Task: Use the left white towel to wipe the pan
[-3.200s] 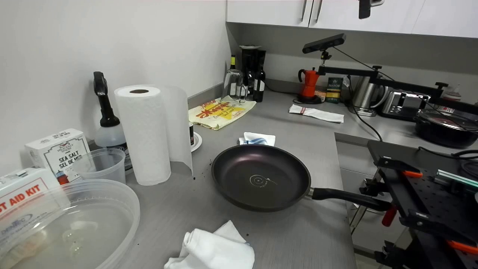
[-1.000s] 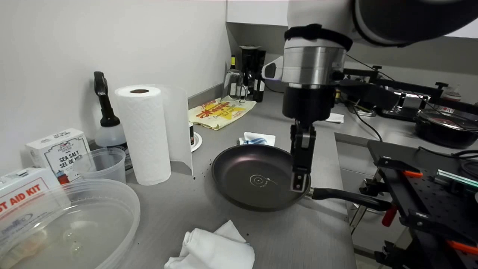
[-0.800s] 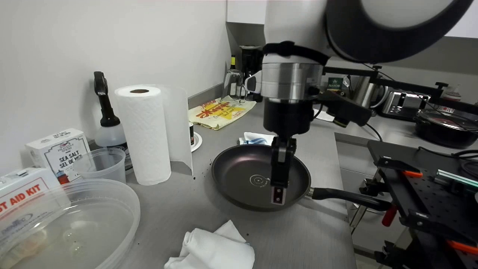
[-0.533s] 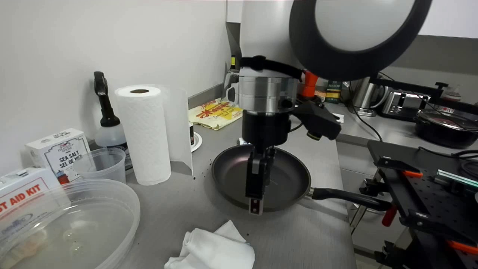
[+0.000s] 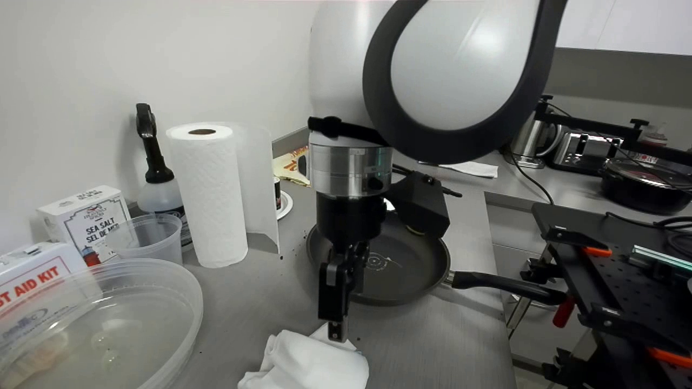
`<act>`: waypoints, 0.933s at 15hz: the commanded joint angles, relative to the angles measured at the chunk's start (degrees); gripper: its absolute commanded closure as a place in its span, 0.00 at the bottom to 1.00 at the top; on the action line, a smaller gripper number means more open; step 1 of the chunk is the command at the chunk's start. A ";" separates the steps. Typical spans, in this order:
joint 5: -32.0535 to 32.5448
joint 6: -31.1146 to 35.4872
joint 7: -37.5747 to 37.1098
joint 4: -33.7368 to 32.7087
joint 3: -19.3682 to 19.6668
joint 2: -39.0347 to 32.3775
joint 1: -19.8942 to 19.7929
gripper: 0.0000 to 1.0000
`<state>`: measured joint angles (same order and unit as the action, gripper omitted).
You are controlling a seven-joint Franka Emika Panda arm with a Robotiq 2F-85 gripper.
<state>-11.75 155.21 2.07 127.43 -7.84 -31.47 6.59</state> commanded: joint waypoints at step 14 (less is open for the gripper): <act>2.67 -0.13 -2.66 -12.68 -0.50 -13.12 1.51 0.00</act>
<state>-10.39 155.21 1.17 117.21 -8.18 -42.20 7.61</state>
